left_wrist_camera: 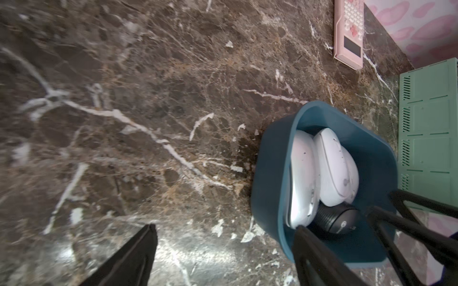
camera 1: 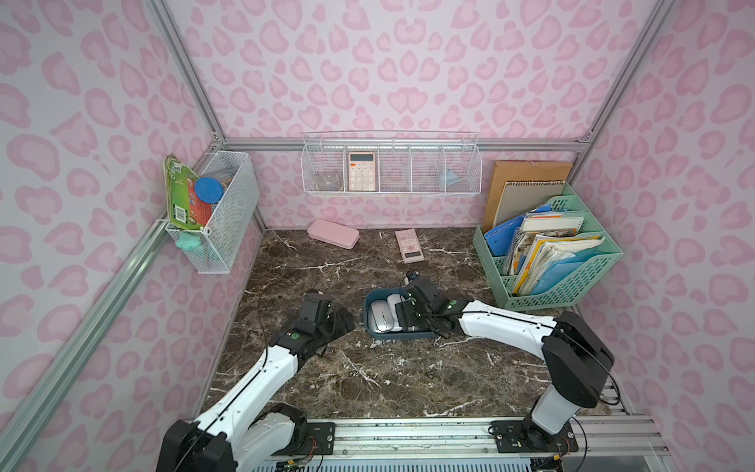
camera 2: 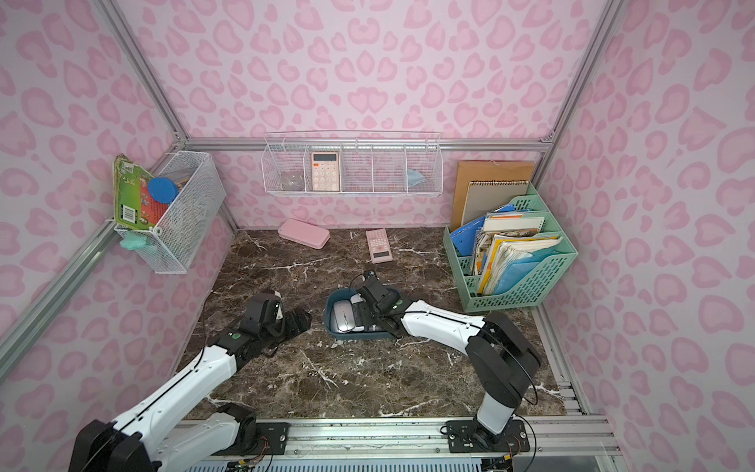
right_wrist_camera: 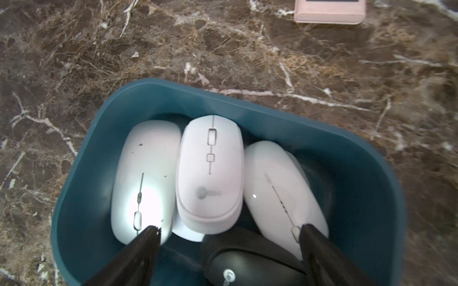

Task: Take out the mouse from the storage box
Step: Pick up the mouse from the storage box.

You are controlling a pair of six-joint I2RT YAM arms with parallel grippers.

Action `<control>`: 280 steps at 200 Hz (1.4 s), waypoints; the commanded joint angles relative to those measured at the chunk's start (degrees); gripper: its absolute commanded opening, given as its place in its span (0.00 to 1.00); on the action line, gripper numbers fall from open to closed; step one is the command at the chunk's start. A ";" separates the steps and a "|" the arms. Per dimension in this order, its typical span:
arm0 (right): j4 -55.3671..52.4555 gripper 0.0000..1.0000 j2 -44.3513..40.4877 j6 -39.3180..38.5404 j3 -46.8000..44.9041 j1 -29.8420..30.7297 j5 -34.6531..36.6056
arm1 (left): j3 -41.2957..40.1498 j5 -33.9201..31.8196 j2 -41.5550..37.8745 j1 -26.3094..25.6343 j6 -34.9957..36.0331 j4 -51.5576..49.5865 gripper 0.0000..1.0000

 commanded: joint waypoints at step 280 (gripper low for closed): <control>-12.70 0.62 16.61 -1.86 19.10 -0.82 -2.78 | -10.48 -0.19 -20.52 0.18 8.86 2.34 0.97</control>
